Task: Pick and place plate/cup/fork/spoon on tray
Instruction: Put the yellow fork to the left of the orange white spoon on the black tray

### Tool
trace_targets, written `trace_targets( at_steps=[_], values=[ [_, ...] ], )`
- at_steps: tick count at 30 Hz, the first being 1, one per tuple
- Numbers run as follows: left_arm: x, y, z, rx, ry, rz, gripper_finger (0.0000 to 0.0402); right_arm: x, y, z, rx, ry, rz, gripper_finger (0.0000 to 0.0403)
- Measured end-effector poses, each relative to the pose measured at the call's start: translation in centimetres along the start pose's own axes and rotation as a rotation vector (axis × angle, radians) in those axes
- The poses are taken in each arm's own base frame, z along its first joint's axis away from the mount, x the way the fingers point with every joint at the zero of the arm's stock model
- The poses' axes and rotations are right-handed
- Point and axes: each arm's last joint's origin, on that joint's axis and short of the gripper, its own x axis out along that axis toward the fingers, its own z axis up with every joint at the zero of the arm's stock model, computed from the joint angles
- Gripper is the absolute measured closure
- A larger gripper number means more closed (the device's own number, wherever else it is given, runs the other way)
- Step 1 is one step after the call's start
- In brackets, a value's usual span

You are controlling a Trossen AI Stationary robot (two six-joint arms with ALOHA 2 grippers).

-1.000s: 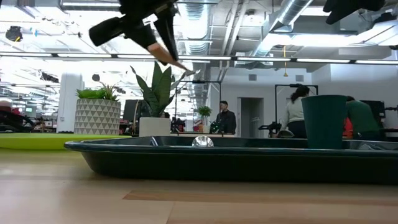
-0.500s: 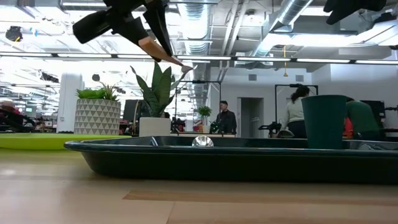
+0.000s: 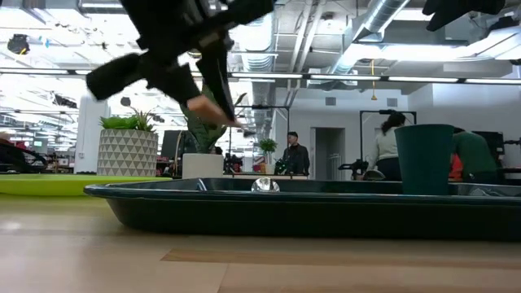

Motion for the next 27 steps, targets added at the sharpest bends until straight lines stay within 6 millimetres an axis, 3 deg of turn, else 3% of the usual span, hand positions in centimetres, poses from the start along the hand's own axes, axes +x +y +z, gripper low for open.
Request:
trace_targets(
  at_steps=[9,16,27],
  values=[
    [1.3,0.6,-3.1,-0.132,0.023,0.036,0.0348,0.0,0.0,0.0,-0.003,0.002,-0.004,0.0226],
    [2.5,0.1,-4.7,-0.125,0.027,0.046,0.0348,0.0,0.1,0.0,0.009,-0.002,0.009,0.0226],
    [3.1,0.6,-4.6,-0.129,-0.010,0.079,0.0348,0.0,0.2,0.1,0.023,-0.005,0.019,0.0226]
  ],
)
